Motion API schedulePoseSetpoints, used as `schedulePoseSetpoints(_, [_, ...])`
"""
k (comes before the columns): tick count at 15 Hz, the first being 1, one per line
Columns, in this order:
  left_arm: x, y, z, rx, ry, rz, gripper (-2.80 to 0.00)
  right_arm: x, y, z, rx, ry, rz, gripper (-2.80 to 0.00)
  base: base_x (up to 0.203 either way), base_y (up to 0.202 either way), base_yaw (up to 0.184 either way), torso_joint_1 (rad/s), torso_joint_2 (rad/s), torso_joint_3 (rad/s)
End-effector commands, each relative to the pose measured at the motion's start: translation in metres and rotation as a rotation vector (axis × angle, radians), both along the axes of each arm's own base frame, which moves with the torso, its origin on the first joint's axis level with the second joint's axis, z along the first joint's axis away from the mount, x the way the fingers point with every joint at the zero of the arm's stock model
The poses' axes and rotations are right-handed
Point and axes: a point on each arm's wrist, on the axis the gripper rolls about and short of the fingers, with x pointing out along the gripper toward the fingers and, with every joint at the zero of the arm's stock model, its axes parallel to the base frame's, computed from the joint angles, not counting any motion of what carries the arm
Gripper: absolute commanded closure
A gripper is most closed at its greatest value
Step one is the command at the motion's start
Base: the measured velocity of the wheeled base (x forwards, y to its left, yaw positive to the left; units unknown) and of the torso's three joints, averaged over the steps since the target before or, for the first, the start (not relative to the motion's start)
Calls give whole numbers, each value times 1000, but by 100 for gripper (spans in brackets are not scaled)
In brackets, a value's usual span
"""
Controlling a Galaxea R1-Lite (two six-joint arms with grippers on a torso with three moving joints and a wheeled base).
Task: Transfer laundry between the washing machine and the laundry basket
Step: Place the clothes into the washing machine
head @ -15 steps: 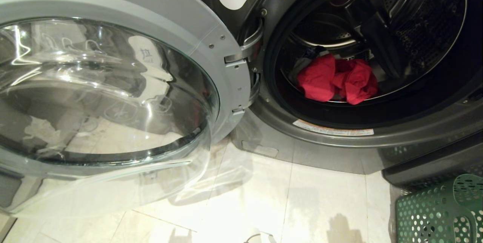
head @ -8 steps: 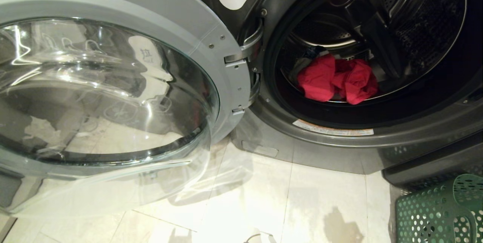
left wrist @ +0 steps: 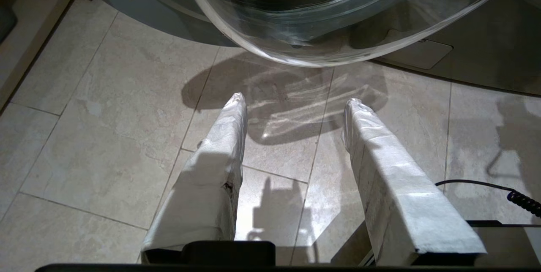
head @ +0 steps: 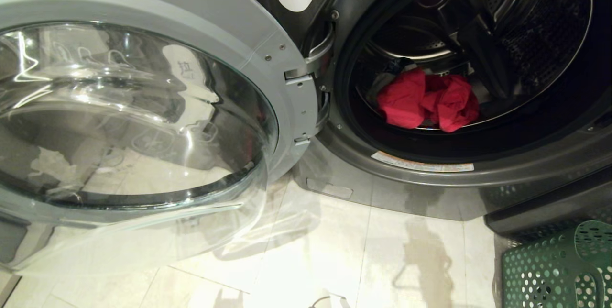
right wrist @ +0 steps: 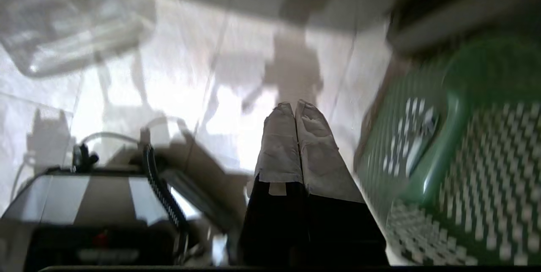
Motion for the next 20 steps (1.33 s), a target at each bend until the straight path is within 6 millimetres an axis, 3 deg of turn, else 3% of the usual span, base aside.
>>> schedulePoseSetpoints(1, [0, 0, 0, 0, 0, 0, 0, 44, -2, -14, 27, 287, -86, 0, 0, 0, 0, 0, 0, 0])
schedulePoseSetpoints(4, [0, 0, 0, 0, 1, 0, 0, 73, -11, -36, -23, 522, -315, 0, 0, 0, 0, 0, 0, 0])
schedulePoseSetpoints(7, [0, 0, 0, 0, 0, 0, 0, 105, -23, -51, -2, 636, -449, 0, 0, 0, 0, 0, 0, 0])
schedulePoseSetpoints(9, [0, 0, 0, 0, 2, 0, 0, 124, -40, -67, 48, 664, -626, 0, 0, 0, 0, 0, 0, 0])
schedulePoseSetpoints(11, [0, 0, 0, 0, 2, 0, 0, 127, -63, -73, 94, 651, -781, 0, 0, 0, 0, 0, 0, 0])
schedulePoseSetpoints(12, [0, 0, 0, 0, 0, 0, 0, 126, -73, -76, 106, 657, -831, -280, 0, 0, 0, 0, 0, 0])
schedulePoseSetpoints(14, [0, 0, 0, 0, 2, 0, 0, 129, -96, -84, 133, 660, -882, -280, 0, 0, 0, 0, 0, 0])
schedulePoseSetpoints(17, [0, 0, 0, 0, 0, 0, 0, 131, -126, -97, 35, 676, -771, -280, 0, 0, 0, 0, 0, 0])
schedulePoseSetpoints(20, [0, 0, 0, 0, 2, 0, 0, 137, -136, -117, 70, 685, -635, -280, 0, 0, 0, 0, 0, 0])
